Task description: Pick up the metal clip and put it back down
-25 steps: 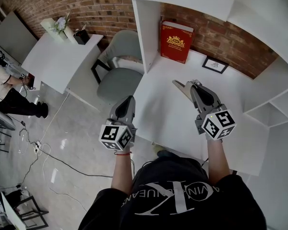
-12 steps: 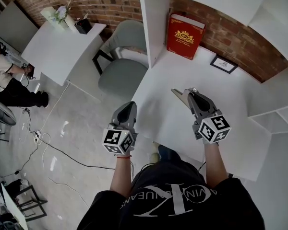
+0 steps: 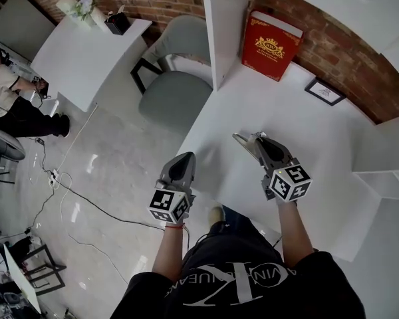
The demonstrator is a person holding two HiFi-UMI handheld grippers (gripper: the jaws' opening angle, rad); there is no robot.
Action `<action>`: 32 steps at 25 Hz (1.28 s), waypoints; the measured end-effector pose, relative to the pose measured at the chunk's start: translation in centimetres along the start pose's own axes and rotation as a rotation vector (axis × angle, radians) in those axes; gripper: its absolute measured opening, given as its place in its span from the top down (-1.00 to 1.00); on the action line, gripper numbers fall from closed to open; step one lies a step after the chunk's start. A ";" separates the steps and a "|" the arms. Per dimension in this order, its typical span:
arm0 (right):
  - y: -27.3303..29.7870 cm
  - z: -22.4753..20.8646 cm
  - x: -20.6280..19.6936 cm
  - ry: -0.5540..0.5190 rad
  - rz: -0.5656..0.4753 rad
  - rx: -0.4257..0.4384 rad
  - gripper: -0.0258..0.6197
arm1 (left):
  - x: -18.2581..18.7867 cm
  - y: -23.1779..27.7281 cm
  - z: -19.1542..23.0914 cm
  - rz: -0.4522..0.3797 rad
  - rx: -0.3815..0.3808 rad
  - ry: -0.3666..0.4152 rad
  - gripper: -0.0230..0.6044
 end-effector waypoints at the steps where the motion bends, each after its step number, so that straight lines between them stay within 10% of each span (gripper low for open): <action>1: 0.3 -0.1 -0.5 0.012 0.010 0.004 0.81 | -0.3 0.0 -0.1 0.012 0.001 -0.001 0.90; 20: 2.7 1.1 -6.1 0.229 0.214 0.034 0.81 | -0.1 -0.3 -0.4 0.011 0.011 0.008 0.90; 32: 2.1 1.2 -6.9 0.189 0.291 0.014 0.64 | -0.1 -1.2 -0.6 0.002 0.012 0.004 0.90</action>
Point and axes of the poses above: the fingertips, and each gripper's own axes: y forward along the fingers, z to its left, x out of its top, the point moved 8 cm from there along -y, backward along the fingers, and after that the axes turned 4 degrees about -x, right-handed, at the moved point
